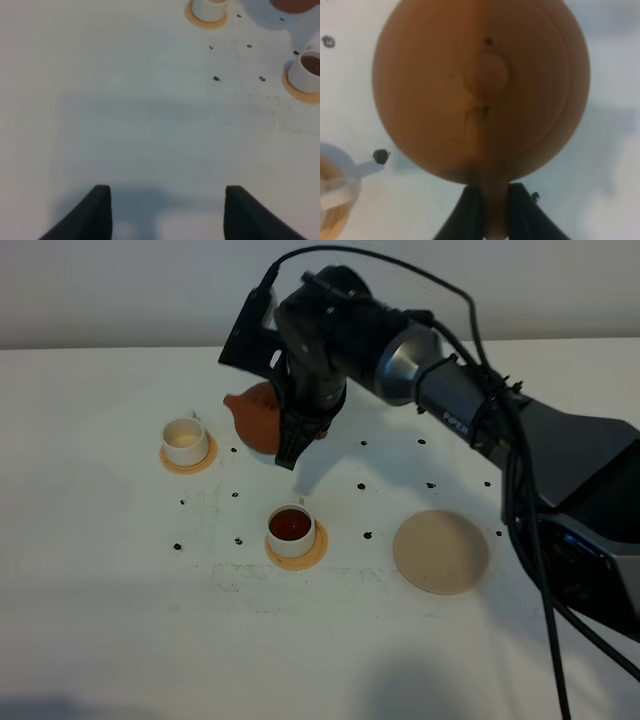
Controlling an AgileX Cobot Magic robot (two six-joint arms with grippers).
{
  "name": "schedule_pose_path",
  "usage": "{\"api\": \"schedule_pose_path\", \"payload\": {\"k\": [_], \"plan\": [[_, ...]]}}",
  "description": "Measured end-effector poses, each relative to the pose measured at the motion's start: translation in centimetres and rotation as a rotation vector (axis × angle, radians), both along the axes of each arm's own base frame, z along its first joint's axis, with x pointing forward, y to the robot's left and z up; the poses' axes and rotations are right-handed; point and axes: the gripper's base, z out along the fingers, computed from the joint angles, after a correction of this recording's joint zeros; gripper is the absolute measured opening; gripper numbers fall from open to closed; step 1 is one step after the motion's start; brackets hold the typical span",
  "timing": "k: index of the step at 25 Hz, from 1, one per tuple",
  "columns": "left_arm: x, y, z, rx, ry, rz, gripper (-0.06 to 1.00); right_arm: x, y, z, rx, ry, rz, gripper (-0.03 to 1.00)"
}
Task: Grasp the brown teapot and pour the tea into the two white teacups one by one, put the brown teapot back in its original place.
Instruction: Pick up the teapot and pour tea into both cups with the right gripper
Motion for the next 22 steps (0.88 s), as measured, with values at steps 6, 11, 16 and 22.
{"api": "schedule_pose_path", "payload": {"k": [6,11,16,22], "plan": [[0.0,0.0,0.0,0.000,0.000,0.000,0.48,0.1,0.1,-0.7,-0.029,-0.010,0.023,0.12],[0.0,0.0,0.0,-0.001,0.000,0.000,0.48,0.3,0.3,-1.1,-0.059,-0.041,0.040,0.12],[0.0,0.0,0.0,-0.001,0.000,0.000,0.48,0.0,1.4,-1.1,-0.029,-0.085,0.078,0.12],[0.0,0.0,0.0,-0.001,0.000,0.000,0.48,0.3,2.0,-0.8,0.003,-0.151,0.122,0.12]]}}
